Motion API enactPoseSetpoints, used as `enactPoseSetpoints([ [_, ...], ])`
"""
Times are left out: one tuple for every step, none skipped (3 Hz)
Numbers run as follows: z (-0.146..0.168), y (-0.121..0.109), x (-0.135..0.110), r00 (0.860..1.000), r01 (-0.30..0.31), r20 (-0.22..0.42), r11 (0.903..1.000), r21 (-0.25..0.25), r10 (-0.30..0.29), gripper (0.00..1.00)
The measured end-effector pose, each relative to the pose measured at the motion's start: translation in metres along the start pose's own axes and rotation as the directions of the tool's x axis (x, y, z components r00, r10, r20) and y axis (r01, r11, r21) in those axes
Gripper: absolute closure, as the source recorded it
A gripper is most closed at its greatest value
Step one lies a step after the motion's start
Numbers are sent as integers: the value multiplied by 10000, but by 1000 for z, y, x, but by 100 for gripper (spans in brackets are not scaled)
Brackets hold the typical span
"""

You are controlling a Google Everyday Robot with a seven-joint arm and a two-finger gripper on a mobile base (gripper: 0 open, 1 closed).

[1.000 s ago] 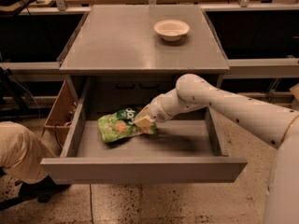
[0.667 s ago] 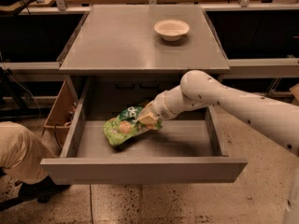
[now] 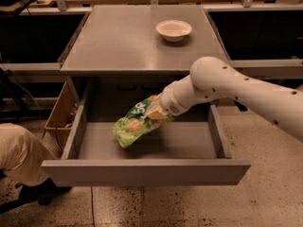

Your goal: Pick green rice chip bag from top drawer and place on counter

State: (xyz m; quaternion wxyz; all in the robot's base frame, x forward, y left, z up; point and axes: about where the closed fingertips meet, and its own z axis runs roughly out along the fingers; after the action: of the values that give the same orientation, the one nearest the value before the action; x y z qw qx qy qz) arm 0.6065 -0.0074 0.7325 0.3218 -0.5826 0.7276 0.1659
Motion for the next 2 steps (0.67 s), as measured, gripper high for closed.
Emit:
enactPoseSetpoints([
  [-41, -1, -12, 9977, 344, -599, 9983, 460, -317, 100],
  [-68, -3, -24, 9918, 622, -1155, 9961, 632, -546, 100],
])
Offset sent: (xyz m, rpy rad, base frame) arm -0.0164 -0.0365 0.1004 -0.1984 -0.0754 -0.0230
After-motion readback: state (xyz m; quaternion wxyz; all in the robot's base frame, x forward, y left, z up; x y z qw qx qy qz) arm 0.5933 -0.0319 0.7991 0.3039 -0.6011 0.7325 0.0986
